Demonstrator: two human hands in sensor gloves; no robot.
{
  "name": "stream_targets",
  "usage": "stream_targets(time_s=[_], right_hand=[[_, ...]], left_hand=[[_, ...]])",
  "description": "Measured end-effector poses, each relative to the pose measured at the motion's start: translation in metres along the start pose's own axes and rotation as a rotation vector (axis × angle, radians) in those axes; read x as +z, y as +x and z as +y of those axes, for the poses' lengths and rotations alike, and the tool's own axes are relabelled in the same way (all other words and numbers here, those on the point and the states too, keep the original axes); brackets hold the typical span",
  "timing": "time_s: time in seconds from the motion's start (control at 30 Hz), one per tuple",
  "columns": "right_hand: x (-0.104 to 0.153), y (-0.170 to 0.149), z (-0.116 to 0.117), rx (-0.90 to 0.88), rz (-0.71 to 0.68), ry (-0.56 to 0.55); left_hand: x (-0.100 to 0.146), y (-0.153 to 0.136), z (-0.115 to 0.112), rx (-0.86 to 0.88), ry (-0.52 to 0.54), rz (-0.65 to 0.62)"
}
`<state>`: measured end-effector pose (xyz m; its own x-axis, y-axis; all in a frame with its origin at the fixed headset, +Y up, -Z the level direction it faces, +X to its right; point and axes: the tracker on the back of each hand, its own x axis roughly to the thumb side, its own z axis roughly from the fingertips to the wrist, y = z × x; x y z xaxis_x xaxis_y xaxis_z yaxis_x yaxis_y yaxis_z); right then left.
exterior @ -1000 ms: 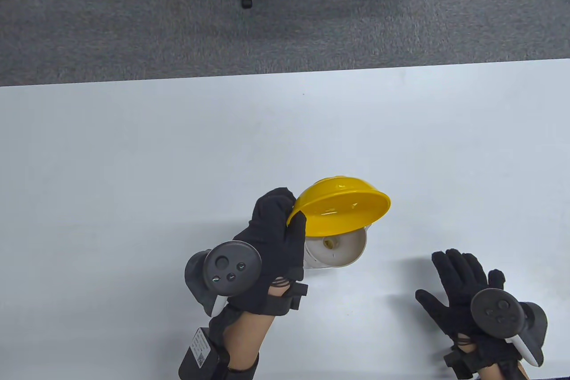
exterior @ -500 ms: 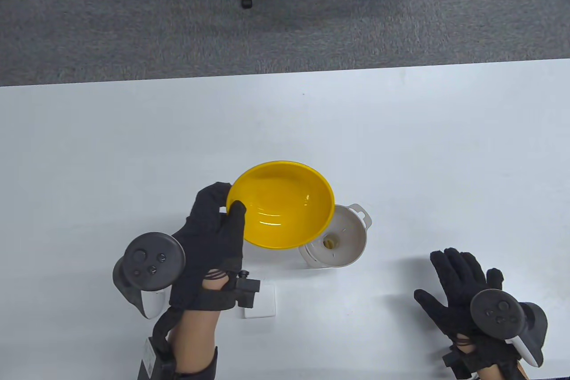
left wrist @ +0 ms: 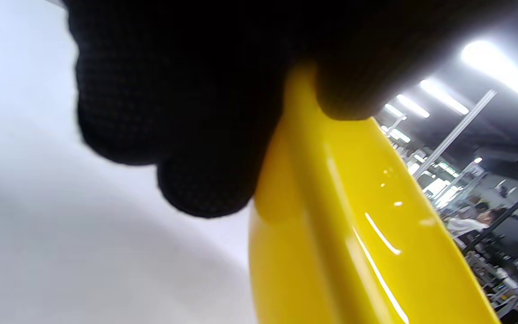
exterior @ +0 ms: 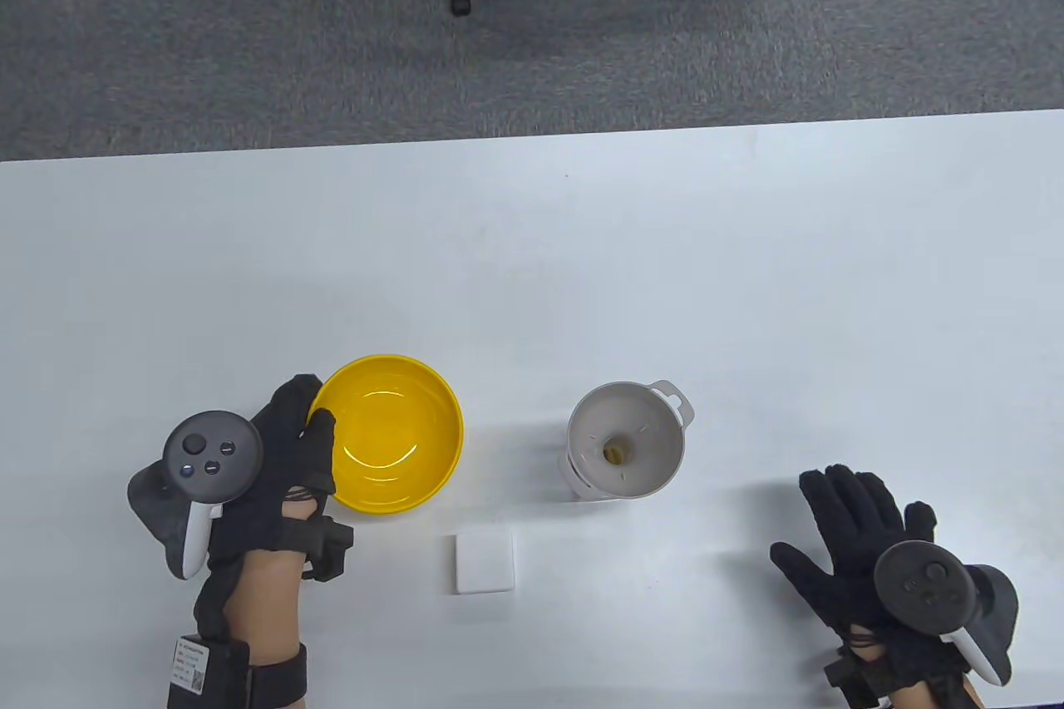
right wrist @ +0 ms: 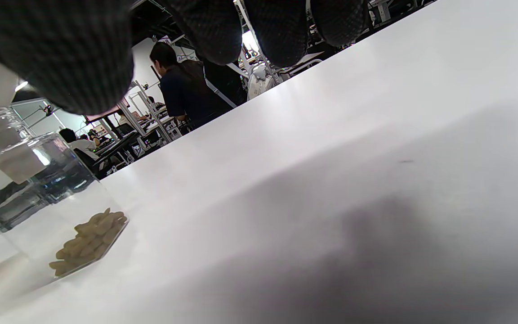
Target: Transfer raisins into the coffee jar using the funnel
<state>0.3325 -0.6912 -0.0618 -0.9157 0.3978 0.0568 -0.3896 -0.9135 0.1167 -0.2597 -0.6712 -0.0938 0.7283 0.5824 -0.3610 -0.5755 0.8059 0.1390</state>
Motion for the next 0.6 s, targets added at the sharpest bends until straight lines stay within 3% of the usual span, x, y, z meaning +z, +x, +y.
stream_targets(time_s=[0.3, 0.6], right_hand=[[-0.001, -0.001, 0.0, -0.009, 0.011, 0.008], [-0.002, 0.0, 0.001, -0.009, 0.01, 0.015]], left_hand=[[-0.023, -0.046, -0.022, 0.057, -0.085, 0.118], [-0.039, -0.054, -0.032, 0.131, -0.137, 0.143]])
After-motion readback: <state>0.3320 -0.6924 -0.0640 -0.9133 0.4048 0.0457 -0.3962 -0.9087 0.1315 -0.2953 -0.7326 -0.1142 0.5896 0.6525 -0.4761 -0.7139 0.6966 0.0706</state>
